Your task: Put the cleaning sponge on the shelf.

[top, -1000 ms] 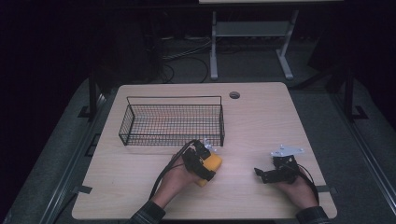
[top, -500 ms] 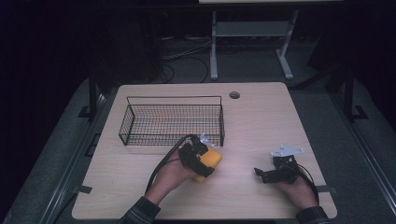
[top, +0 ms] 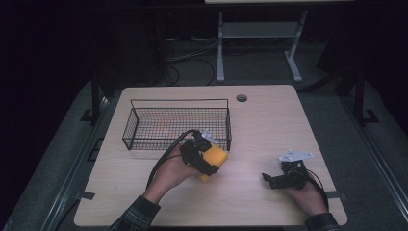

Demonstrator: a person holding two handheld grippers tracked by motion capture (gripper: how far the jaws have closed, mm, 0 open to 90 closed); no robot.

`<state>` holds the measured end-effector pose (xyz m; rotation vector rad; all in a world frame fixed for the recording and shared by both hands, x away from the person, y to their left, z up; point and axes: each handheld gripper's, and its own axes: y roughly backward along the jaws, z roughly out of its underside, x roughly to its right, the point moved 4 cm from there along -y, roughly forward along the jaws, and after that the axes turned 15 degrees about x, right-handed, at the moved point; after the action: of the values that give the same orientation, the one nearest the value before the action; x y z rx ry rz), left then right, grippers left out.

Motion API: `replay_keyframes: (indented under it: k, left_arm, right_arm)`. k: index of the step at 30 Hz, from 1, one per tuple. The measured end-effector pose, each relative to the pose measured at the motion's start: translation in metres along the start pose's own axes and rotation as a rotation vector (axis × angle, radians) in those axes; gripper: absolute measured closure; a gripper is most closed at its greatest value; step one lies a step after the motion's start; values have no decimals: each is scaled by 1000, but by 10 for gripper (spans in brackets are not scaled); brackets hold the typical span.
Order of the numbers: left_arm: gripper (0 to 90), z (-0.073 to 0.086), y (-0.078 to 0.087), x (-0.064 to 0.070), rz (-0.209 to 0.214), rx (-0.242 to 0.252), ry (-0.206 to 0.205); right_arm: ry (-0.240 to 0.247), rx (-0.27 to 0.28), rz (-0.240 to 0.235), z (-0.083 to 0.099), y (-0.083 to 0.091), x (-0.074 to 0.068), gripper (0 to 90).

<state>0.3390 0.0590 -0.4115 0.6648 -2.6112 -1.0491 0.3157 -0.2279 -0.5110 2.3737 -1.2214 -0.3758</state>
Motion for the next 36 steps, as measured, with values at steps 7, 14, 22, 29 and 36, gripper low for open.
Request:
replay_keyframes:
  k: [7,14,22,29,36]
  left_arm:
    - [203,-12,10,-7,-8,10,-2]
    - [204,-22,17,-16,-30,19,-8]
    - [204,-28,22,-30,-52,16,0]
    - [205,-31,29,-45,-84,20,14]
    - [205,-31,33,-58,-107,27,29]
  right_arm:
    - [-1,-1,2,0,0,0,39]
    - [-2,1,1,0,0,0,38]
    - [-2,-1,1,0,0,0,39]
    - [-1,0,1,0,0,0,39]
    - [-1,-1,1,0,0,0,39]
